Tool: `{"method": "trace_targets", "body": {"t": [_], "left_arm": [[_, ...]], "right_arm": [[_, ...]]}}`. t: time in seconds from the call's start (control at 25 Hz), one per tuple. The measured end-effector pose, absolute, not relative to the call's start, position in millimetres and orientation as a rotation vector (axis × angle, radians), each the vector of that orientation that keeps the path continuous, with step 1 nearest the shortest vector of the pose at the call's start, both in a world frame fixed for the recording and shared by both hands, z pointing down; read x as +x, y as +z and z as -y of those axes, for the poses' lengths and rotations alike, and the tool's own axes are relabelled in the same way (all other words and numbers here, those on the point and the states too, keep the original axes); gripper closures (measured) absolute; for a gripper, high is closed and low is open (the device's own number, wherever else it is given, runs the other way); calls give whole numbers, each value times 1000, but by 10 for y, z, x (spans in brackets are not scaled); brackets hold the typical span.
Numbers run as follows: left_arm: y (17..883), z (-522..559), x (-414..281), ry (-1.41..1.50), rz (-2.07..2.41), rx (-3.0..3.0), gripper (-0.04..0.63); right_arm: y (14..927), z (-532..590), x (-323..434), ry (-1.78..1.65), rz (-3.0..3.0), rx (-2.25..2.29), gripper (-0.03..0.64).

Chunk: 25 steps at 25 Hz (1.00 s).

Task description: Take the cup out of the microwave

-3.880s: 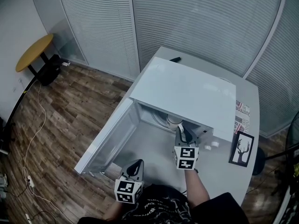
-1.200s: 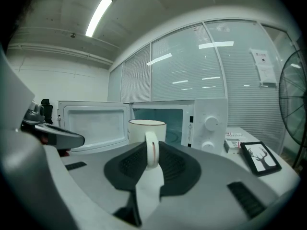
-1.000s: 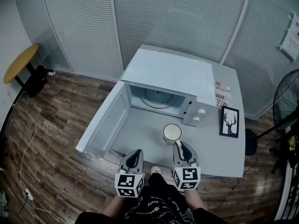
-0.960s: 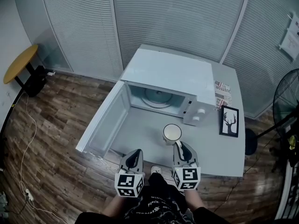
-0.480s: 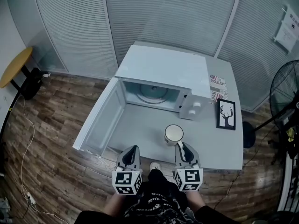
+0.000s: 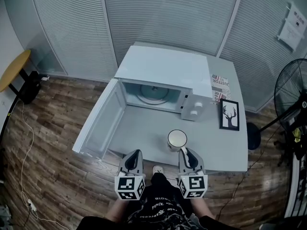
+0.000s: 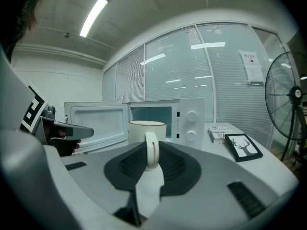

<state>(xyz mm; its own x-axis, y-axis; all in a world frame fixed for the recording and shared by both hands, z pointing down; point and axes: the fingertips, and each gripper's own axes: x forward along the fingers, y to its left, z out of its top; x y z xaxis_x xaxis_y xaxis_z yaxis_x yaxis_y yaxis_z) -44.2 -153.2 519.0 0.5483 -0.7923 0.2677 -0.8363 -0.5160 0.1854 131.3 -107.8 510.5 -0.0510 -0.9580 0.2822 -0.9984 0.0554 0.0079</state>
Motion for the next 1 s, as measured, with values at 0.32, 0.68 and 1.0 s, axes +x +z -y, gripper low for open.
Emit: {"method": "trace_targets", "body": {"t": [0.32, 0.68, 1.0], "left_arm": [[5170, 1520, -438, 209, 1351, 2505, 589], [5167, 1494, -416, 215, 1348, 2509, 588], [5167, 1491, -374, 216, 1343, 2520, 588]], "right_arm": [[5100, 1027, 1328, 288, 2113, 2020, 555], [5099, 1001, 1343, 288, 2112, 2022, 555], [5120, 990, 1353, 286, 2110, 2015, 555]]}}
